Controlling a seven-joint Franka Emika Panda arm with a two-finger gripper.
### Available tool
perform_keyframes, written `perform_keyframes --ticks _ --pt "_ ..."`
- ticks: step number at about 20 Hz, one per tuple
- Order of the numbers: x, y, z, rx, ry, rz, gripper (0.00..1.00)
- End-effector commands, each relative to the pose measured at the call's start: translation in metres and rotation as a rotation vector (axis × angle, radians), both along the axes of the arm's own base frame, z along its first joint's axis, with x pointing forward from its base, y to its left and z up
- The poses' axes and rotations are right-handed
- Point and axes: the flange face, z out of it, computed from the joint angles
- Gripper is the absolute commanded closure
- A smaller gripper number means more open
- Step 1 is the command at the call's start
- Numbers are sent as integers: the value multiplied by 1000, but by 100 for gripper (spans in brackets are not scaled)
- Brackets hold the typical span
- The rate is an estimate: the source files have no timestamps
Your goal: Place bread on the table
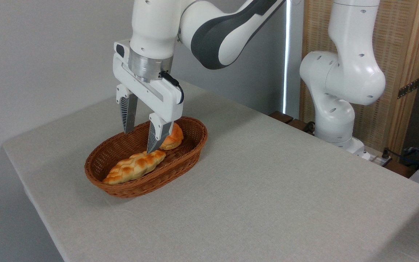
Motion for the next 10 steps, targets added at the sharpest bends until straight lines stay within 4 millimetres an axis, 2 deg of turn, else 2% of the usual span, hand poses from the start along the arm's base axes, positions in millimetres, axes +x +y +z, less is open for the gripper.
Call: perform_keyframes --ticks 1,6,7,10 --pt "-3 -6 -4 -3 -5 -2 0" --pt "5 -17 -29 21 12 -22 0" --pt "5 -24 -34 32 15 -38 0" --pt "6 -28 -39 39 12 -45 0"
